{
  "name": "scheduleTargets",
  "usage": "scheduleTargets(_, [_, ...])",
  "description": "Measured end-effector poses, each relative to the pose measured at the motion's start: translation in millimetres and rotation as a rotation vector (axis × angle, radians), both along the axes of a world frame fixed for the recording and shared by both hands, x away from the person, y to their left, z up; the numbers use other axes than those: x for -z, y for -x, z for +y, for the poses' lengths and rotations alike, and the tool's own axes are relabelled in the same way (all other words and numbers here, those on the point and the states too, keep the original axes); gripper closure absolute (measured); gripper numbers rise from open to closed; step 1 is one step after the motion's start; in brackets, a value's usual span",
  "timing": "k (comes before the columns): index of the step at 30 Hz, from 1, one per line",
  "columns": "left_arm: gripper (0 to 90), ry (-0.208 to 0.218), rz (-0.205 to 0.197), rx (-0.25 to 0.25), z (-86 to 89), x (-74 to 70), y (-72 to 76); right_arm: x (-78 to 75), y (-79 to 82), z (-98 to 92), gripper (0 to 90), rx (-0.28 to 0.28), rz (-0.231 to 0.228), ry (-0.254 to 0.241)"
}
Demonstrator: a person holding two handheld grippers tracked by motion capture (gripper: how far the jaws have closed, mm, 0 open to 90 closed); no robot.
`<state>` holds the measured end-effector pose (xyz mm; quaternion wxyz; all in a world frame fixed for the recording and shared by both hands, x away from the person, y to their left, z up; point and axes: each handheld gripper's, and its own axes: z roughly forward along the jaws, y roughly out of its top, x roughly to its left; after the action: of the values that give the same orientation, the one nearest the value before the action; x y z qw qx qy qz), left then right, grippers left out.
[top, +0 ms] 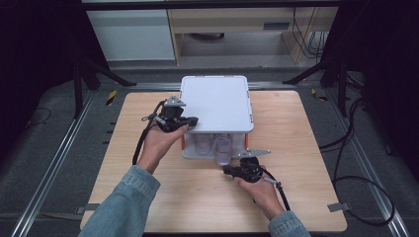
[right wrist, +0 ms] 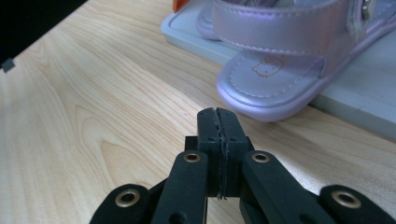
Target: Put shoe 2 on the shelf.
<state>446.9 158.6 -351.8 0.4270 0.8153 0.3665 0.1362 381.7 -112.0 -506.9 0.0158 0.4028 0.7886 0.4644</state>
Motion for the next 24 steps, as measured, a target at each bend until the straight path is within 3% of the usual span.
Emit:
scheduleTargets(12, [89.2, 0.002, 0.012, -0.003, 0.0, -0.3, -1.1, 4.4, -8.5, 0.9, 90.0, 0.017, 0.001, 0.018])
scheduleTargets(24, [89.2, 0.000, 0.011, -0.002, -0.1, -0.4, -1.1, 6.8, -33.3, 4.8, 90.0, 0.059, 0.023, 0.010])
